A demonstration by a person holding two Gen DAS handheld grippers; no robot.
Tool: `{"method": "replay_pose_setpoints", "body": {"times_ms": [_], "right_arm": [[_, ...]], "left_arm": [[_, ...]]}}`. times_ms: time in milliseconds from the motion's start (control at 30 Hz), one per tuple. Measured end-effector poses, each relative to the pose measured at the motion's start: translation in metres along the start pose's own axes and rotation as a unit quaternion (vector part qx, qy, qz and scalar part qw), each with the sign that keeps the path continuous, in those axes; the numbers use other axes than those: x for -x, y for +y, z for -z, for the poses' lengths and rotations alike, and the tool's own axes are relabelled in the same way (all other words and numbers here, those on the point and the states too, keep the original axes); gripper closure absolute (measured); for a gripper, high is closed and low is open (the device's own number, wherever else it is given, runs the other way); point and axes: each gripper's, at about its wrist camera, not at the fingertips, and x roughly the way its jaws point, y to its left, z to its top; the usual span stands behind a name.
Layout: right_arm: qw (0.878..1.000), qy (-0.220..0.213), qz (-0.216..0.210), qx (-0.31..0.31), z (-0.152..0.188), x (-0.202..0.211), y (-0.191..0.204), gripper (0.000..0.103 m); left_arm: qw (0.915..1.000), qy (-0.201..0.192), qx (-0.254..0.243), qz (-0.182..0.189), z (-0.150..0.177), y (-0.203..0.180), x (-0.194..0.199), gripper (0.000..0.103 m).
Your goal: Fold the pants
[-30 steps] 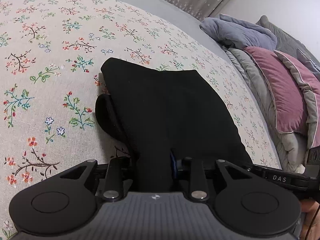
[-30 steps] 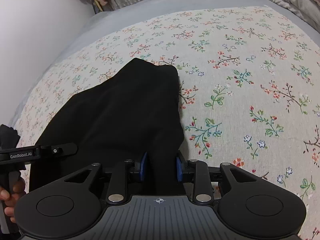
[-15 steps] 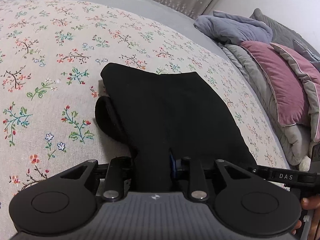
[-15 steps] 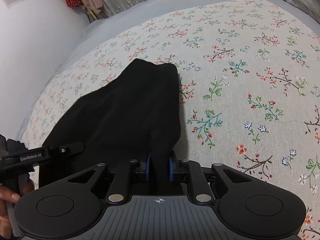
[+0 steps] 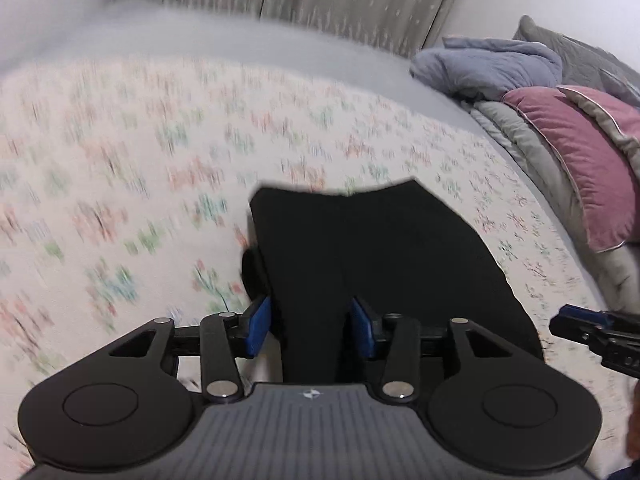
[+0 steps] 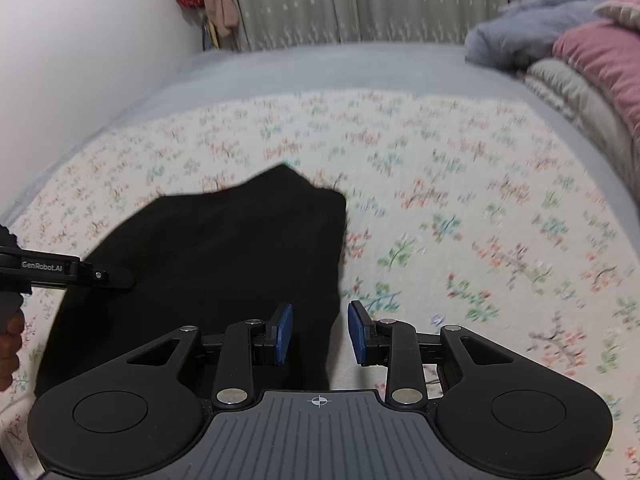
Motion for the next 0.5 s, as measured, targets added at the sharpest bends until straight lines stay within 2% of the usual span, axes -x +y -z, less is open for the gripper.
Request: {"method": "replay_pose_setpoints", "body": {"times_ms": [133,233,333,400,500], "right_arm": [[0.999,-0.007,-0.022,0.03,0.001,0.005,0.013,0.073],[0.998,0.005,-0.037,0.049,0.004,0.003,0.024,0.075],[0.997,0.033,-0.038,0.057,0.009,-0.008,0.03,0.077],[0.996,0.062,-0.029,0.055,0.015,-0.021,0.032,0.077],[0.994,0.082,-0.015,0.064,0.026,-0.035,0.034,0.077]], "left_arm": [[0.999,-0.031,-0.032,0.005,0.003,-0.021,0.016,0.039],[0.9961,-0.045,-0.071,0.026,0.01,-0.041,0.022,0.039],[0.9941,-0.015,-0.099,0.042,0.021,-0.055,0.007,0.039],[0.9954,0.015,-0.092,0.024,0.028,-0.053,-0.011,0.039],[0.9956,0.013,-0.092,0.013,0.031,-0.051,-0.021,0.04]]}}
